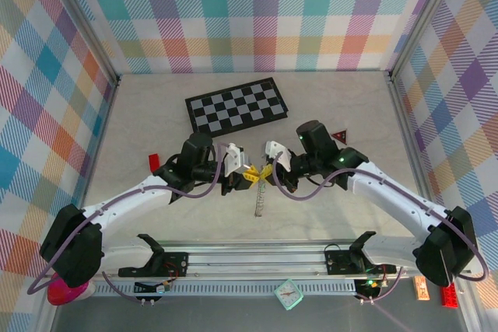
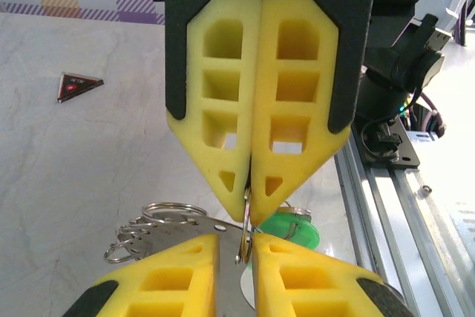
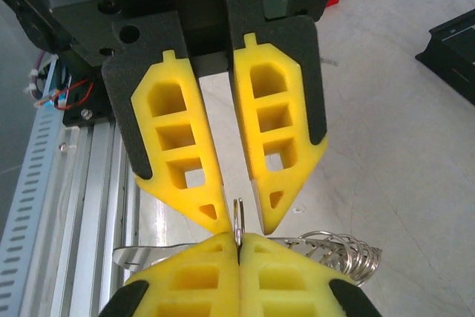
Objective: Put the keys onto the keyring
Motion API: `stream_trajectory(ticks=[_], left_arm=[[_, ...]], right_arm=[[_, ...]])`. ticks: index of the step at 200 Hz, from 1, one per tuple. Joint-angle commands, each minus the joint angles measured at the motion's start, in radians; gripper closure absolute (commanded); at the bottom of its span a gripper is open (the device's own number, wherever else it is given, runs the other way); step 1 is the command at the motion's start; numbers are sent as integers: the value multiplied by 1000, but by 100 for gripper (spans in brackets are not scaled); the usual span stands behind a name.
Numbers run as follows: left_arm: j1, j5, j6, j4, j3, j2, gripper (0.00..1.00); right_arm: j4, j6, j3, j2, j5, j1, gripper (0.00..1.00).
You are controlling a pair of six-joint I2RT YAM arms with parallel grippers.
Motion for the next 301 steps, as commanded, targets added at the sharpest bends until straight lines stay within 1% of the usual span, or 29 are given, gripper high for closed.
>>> stream_trajectory(ticks=[1,27,46,64,84,91,103,113,118,134,140,170,184,195,209,219,244,276,301], left_arm=[[-14,-1,66,-80,41,-17,83],[-14,8,66,-84,46,-21,83],[-14,18,61,-81,50,-16,85],[-14,26,54,-69,52,-12,91],[-14,26,48,-57,48,-14,100],[-14,27,45,-51,43,-18,100],[-14,28,34,-38,31,-25,100],[-14,26,21,-20,16,-32,100],[-14,24,14,-7,8,-36,100],[-14,20,-14,31,-19,-49,100],[-14,21,-24,48,-31,-52,100],[-14,17,-78,125,-72,-59,100],[-14,13,-111,156,-83,-57,100],[-14,8,-143,180,-90,-55,100],[-14,5,-184,202,-94,-49,100],[-13,0,-210,222,-99,-46,100],[-14,-9,-252,259,-108,-41,100],[-14,-11,-261,253,-102,-41,100],[-14,-7,-266,253,-99,-38,100]], right_arm=[[-127,-95,59,30,23,30,100],[-151,-118,95,52,41,43,100],[-153,-123,111,65,30,50,100],[-128,-108,110,65,2,51,100],[-60,-70,74,37,-24,50,100],[-30,-49,55,21,-25,48,100],[17,-13,18,-11,-25,32,92],[57,33,-15,-41,-19,13,78],[77,60,-33,-57,-11,1,73],[118,131,-83,-111,1,-20,62],[132,157,-102,-130,13,-24,60],[152,235,-174,-198,41,-29,60],[157,249,-195,-218,60,-21,62],[161,225,-210,-238,122,15,62],[169,171,-229,-256,249,77,61],[184,155,-238,-257,302,101,61],[246,144,-256,-250,367,138,62],[307,131,-266,-242,444,170,67],[316,121,-269,-245,454,176,70]])
